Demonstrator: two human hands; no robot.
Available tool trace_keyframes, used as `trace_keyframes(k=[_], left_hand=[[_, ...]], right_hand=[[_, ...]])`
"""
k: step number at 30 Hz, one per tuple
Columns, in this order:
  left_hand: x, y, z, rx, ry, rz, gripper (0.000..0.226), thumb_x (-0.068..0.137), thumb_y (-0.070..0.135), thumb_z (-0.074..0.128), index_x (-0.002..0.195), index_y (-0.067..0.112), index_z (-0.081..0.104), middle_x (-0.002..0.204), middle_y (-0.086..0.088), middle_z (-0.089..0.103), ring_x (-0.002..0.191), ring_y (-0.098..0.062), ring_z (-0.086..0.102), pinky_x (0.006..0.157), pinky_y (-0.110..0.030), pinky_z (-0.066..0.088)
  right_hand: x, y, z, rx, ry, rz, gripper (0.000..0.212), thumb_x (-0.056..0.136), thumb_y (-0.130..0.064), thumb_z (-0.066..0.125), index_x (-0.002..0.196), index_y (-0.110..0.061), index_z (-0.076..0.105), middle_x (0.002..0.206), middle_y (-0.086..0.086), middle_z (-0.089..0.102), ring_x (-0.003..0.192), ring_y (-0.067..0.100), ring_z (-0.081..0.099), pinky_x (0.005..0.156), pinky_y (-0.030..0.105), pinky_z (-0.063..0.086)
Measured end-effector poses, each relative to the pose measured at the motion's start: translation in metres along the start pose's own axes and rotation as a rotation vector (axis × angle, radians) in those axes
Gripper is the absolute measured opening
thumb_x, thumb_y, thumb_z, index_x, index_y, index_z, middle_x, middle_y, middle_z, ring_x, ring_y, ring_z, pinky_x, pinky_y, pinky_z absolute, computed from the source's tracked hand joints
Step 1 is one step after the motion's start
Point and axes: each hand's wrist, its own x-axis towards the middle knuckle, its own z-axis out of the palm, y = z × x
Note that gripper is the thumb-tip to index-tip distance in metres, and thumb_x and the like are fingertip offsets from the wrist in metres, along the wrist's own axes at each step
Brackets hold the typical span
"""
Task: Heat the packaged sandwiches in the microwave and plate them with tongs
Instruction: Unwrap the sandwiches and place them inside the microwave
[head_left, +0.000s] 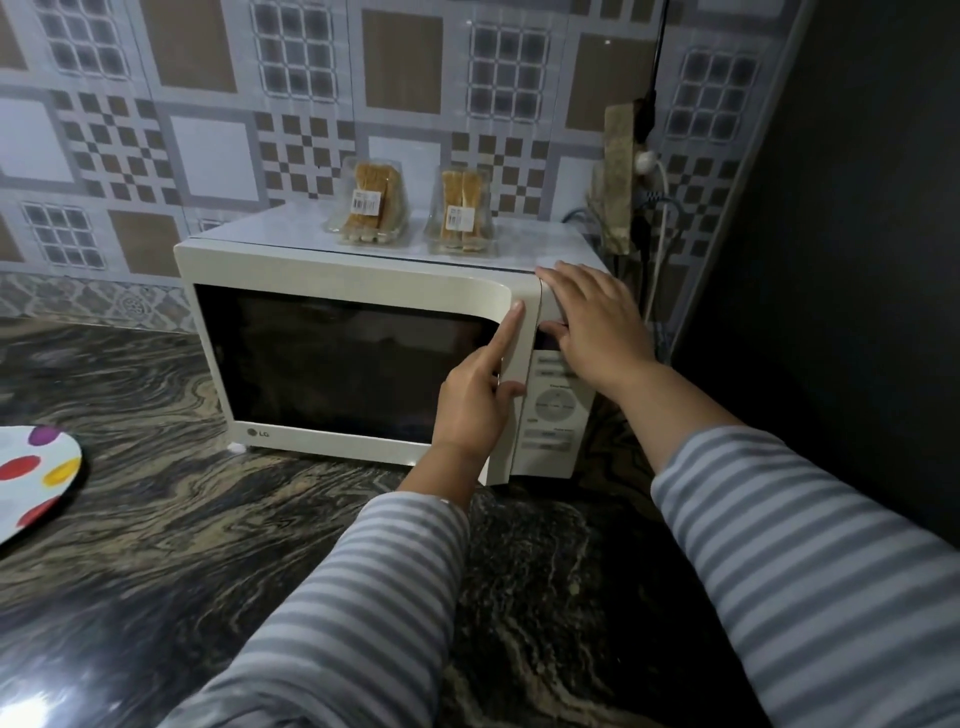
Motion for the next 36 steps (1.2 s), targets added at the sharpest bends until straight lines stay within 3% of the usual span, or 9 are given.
trace_keyframes(k=[3, 6, 8, 12, 15, 18, 20, 30, 36], left_hand=[[-0.015, 0.001, -0.008, 0.001, -0.004, 0.044, 0.097, 0.08, 0.001, 0.072, 0.144, 0.046, 0.014, 0.07, 0.02, 0.041, 0.057, -0.007, 0.043, 0.067, -0.024, 0.05], [-0.021, 0.007, -0.023, 0.037, -0.083, 0.059, 0.095, 0.084, 0.008, 0.07, 0.145, 0.047, 0.009, 0.073, 0.015, 0.046, 0.065, -0.016, 0.051, 0.071, -0.037, 0.052], [-0.025, 0.017, -0.034, 0.088, -0.119, 0.101, 0.08, 0.091, 0.025, 0.063, 0.148, 0.044, 0.011, 0.08, 0.007, 0.052, 0.071, -0.015, 0.054, 0.072, -0.039, 0.052], [-0.024, 0.023, -0.071, 0.373, 0.088, 0.074, 0.048, 0.098, 0.041, 0.043, 0.145, 0.034, 0.037, 0.102, 0.002, 0.049, 0.094, -0.016, 0.052, 0.071, -0.037, 0.052], [-0.004, 0.023, -0.093, 0.534, 0.173, 0.018, 0.05, 0.098, 0.047, 0.036, 0.144, 0.028, 0.039, 0.133, -0.002, 0.046, 0.123, -0.021, 0.044, 0.093, -0.04, 0.046], [0.017, 0.029, -0.103, 0.606, -0.071, -0.101, 0.056, 0.099, 0.053, 0.02, 0.151, 0.03, 0.021, 0.159, 0.005, 0.02, 0.147, -0.016, 0.011, 0.118, -0.047, 0.015], [0.021, 0.031, -0.106, 0.623, -0.178, -0.158, 0.058, 0.099, 0.055, 0.014, 0.152, 0.032, 0.016, 0.161, 0.01, 0.009, 0.148, -0.01, -0.003, 0.119, -0.051, 0.003], [-0.001, 0.039, -0.148, 0.651, -0.346, -0.098, 0.057, 0.098, 0.056, 0.013, 0.152, 0.037, 0.006, 0.161, 0.013, 0.0, 0.147, -0.008, -0.01, 0.117, -0.057, 0.003], [-0.027, 0.046, -0.195, 0.564, -0.428, -0.045, 0.055, 0.099, 0.054, 0.012, 0.152, 0.037, 0.009, 0.16, 0.016, 0.0, 0.147, -0.007, -0.01, 0.117, -0.057, 0.003]], right_hand=[[0.002, 0.0, -0.001, -0.017, -0.002, 0.0, 0.059, 0.097, -0.017, 0.051, 0.149, -0.024, 0.026, 0.156, 0.002, 0.027, 0.143, 0.023, 0.021, 0.117, 0.034, 0.01], [0.006, -0.002, -0.009, 0.009, -0.104, 0.028, 0.058, 0.097, -0.012, 0.046, 0.15, -0.023, 0.025, 0.157, 0.003, 0.024, 0.144, 0.023, 0.02, 0.117, 0.035, 0.012], [0.012, -0.009, -0.021, 0.1, -0.176, 0.064, 0.05, 0.099, -0.014, 0.042, 0.148, -0.02, 0.032, 0.156, 0.005, 0.029, 0.143, 0.024, 0.025, 0.117, 0.038, 0.019], [0.007, -0.039, -0.04, 0.271, -0.095, 0.103, 0.042, 0.101, -0.025, 0.032, 0.141, -0.017, 0.046, 0.148, 0.005, 0.044, 0.135, 0.023, 0.039, 0.112, 0.042, 0.029], [-0.008, -0.063, -0.045, 0.227, -0.138, 0.066, 0.046, 0.103, -0.03, 0.028, 0.146, -0.017, 0.037, 0.154, 0.001, 0.035, 0.142, 0.017, 0.028, 0.118, 0.043, 0.016], [-0.019, -0.076, -0.042, 0.144, -0.172, 0.063, 0.051, 0.102, -0.036, 0.03, 0.15, -0.017, 0.028, 0.158, -0.001, 0.024, 0.147, 0.014, 0.015, 0.119, 0.044, 0.009], [-0.026, -0.081, -0.043, 0.132, -0.175, 0.081, 0.054, 0.102, -0.036, 0.031, 0.151, -0.016, 0.023, 0.16, 0.0, 0.019, 0.148, 0.015, 0.01, 0.12, 0.044, 0.009], [-0.061, -0.133, -0.07, 0.033, -0.216, 0.204, 0.057, 0.102, -0.034, 0.034, 0.153, -0.016, 0.015, 0.161, 0.0, 0.012, 0.149, 0.017, 0.005, 0.12, 0.046, 0.007], [-0.096, -0.193, -0.094, 0.01, -0.179, 0.282, 0.053, 0.103, -0.033, 0.029, 0.152, -0.017, 0.019, 0.16, -0.001, 0.016, 0.148, 0.016, 0.008, 0.12, 0.045, 0.007]])
